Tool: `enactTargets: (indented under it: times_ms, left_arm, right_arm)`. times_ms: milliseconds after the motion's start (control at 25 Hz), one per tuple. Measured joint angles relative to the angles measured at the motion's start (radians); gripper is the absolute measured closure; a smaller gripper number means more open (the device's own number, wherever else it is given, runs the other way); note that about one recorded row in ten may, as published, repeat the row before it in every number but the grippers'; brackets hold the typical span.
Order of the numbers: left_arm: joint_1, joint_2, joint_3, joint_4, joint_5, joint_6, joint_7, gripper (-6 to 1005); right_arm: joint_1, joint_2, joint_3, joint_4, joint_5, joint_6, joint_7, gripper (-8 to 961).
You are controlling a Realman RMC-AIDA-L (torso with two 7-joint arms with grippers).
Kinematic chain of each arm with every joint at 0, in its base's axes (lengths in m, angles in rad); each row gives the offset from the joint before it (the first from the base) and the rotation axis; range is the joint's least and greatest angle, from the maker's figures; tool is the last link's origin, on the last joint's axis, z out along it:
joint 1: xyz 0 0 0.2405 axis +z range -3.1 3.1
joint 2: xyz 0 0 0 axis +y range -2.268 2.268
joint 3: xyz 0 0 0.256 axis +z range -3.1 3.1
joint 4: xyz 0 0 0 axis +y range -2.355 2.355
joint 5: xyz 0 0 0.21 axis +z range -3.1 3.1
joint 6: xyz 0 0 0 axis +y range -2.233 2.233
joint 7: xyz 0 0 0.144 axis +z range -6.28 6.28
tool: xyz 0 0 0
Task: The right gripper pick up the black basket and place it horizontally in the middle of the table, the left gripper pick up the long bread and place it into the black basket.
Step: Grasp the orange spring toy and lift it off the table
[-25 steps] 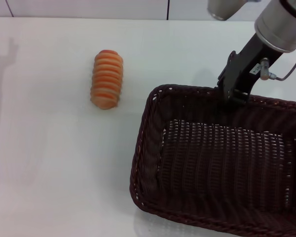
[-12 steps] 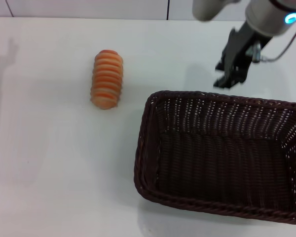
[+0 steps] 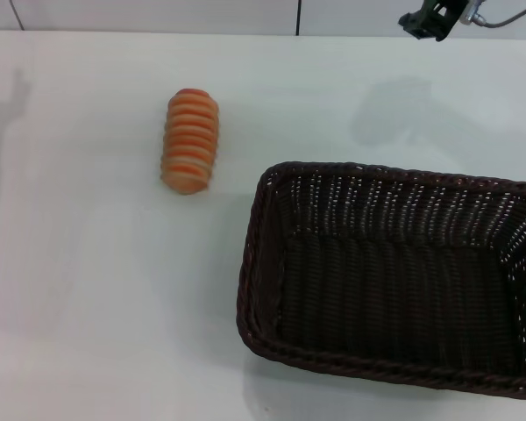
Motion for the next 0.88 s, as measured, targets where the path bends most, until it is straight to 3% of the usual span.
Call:
enactTargets:
  times_ms: [160, 200, 240, 360, 400, 440, 520, 720, 800, 840, 880]
  left_arm:
    - [0.007, 0.004, 0.013, -0.011, 0.000, -0.004, -0.010, 170]
    - [0.007, 0.004, 0.013, -0.011, 0.000, -0.004, -0.010, 170]
    - [0.007, 0.008, 0.018, -0.012, 0.000, -0.005, -0.013, 170]
    - [0.006, 0.017, 0.024, -0.012, 0.000, -0.006, -0.028, 170]
    - [0.006, 0.021, 0.028, -0.014, 0.000, -0.006, -0.033, 170]
    - [0.005, 0.031, 0.040, -0.018, 0.000, -0.008, -0.043, 170]
    - [0.005, 0.045, 0.061, -0.024, 0.000, -0.011, -0.055, 170]
    - [0.007, 0.058, 0.090, -0.036, 0.000, -0.013, -0.062, 170]
    - [0.007, 0.058, 0.090, -0.036, 0.000, -0.013, -0.062, 170]
    - [0.007, 0.058, 0.090, -0.036, 0.000, -0.013, -0.062, 170]
    - [0.009, 0.061, 0.105, -0.043, 0.000, -0.014, -0.063, 170]
  right_arm:
    - [-0.163, 0.034, -0.032, 0.110, -0.014, -0.180, 0.028, 582]
    - [-0.235, 0.036, -0.083, 0.142, -0.029, -0.283, 0.079, 582]
    - [-0.235, 0.036, -0.083, 0.142, -0.029, -0.283, 0.079, 581]
    - [-0.332, 0.034, -0.136, 0.167, -0.063, -0.455, 0.162, 581]
    - [-0.400, 0.035, -0.151, 0.179, -0.069, -0.565, 0.192, 581]
    - [-0.400, 0.035, -0.151, 0.179, -0.069, -0.565, 0.192, 581]
    - [-0.476, 0.036, -0.170, 0.195, -0.069, -0.677, 0.215, 581]
    - [-0.692, 0.040, -0.251, 0.198, -0.069, -1.099, 0.257, 582]
    - [-0.796, 0.043, -0.309, 0.147, -0.068, -1.371, 0.278, 583]
    - [-0.796, 0.043, -0.309, 0.147, -0.068, -1.371, 0.278, 583]
    - [-0.825, 0.045, -0.328, 0.119, -0.067, -1.467, 0.282, 584]
